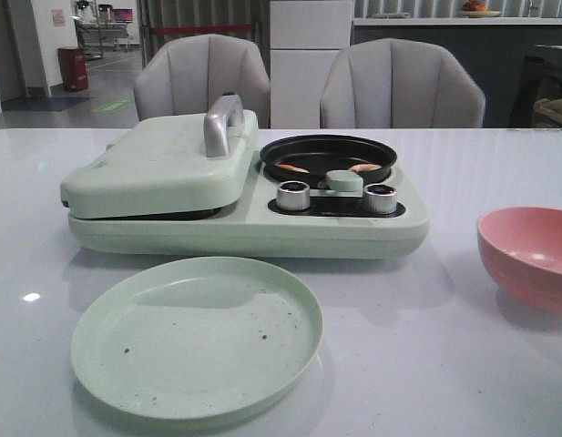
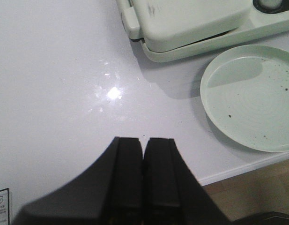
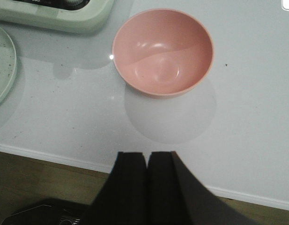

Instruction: Make breakfast with bread and shrimp

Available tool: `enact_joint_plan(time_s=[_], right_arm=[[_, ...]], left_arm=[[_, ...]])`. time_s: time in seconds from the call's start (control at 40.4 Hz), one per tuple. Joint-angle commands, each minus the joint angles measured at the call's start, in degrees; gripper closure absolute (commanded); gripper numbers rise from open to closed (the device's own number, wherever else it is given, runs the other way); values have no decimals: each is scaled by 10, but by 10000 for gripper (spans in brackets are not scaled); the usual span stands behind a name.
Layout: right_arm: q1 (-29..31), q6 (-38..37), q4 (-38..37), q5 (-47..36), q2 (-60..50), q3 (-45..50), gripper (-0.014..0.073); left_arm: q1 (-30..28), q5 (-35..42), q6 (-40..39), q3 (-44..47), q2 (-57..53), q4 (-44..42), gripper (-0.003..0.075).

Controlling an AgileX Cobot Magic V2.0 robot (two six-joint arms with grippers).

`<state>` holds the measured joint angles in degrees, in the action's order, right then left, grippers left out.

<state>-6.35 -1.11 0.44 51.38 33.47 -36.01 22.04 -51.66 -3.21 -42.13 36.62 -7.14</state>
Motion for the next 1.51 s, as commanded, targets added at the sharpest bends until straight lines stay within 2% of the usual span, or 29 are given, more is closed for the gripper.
enact_joint_plan(time_s=[0.0, 0.396, 0.47, 0.569, 0.644, 0.792, 1.089, 1.262, 1.485], right_arm=[[0, 0, -4, -38, 0, -14, 541], [0, 0, -4, -38, 0, -14, 541], [0, 0, -4, -38, 0, -14, 541], [0, 0, -4, -38, 0, -14, 541], [0, 0, -4, -38, 0, -14, 541], [0, 0, -4, -38, 0, -14, 541], [0, 0, -4, -38, 0, -14, 541], [0, 0, -4, -38, 0, -14, 541], [0, 0, -4, -37, 0, -14, 541]], left_arm=[[4, 32, 0, -17, -1, -2, 620], [4, 32, 0, -17, -1, -2, 620], [3, 46, 3, -10, -19, -44, 620], [-32, 60, 4, 13, -63, -41, 620], [-63, 102, 38, 39, -102, 1, 620], [-126, 233, 169, 127, -188, 115, 620], [-162, 419, 163, 324, -314, 126, 620], [-162, 451, 163, 393, -383, 152, 620], [-162, 496, 163, 427, -381, 171, 620]])
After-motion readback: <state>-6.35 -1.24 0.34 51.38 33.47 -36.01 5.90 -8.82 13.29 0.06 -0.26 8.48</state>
